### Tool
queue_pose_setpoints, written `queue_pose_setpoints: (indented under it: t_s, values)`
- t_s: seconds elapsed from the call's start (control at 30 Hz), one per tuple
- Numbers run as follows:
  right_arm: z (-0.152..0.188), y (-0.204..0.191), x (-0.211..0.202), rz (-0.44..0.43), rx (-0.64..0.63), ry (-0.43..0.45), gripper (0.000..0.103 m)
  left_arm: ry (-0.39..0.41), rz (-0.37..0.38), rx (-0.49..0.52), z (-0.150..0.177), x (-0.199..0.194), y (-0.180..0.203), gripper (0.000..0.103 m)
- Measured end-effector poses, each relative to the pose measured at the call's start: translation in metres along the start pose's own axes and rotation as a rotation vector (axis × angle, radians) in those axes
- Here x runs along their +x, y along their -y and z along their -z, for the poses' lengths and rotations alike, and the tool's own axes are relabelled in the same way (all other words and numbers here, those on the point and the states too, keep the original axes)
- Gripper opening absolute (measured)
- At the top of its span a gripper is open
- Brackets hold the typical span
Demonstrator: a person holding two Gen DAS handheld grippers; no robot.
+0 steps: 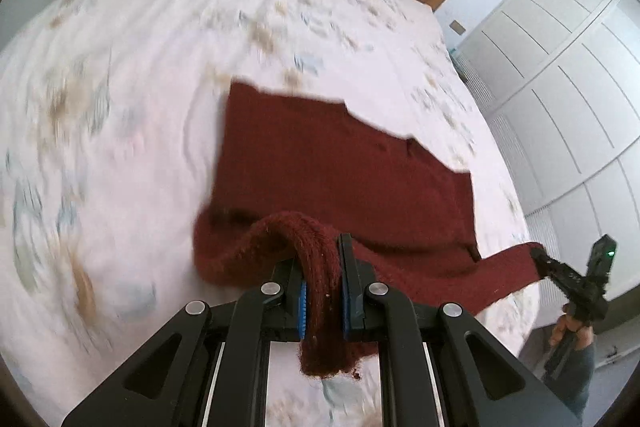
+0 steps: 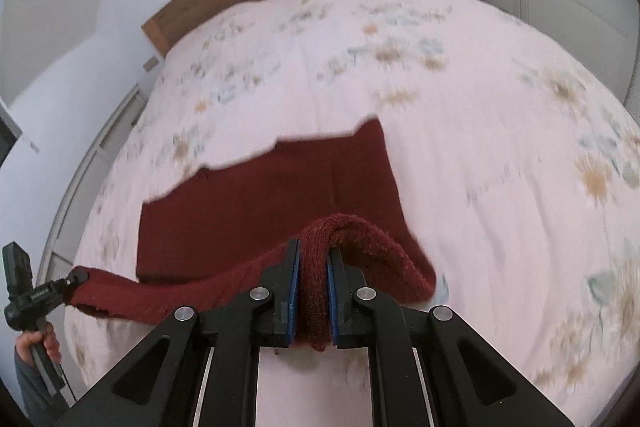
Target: Fold small clothes
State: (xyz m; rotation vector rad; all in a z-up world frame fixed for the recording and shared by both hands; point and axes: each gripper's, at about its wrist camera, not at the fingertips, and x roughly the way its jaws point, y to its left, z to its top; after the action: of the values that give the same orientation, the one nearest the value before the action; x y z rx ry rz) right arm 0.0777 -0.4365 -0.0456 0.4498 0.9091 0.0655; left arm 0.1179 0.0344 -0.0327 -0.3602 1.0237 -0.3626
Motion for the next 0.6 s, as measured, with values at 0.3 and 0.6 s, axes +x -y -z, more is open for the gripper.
queue_pose_setpoints:
  t_s: [0.3,0.6]
  values:
    - [-0.074,-0.013,0.048,0.066,-0.040,0.023,0.011,0.023,-0.103,0.076,-0.085,0.044,0.013,0.010]
    - [-0.087,-0.010,0.146,0.210,-0.087,-0.116,0.011,-0.053,-0.263,0.118,-0.086,0.137,-0.010,0.010]
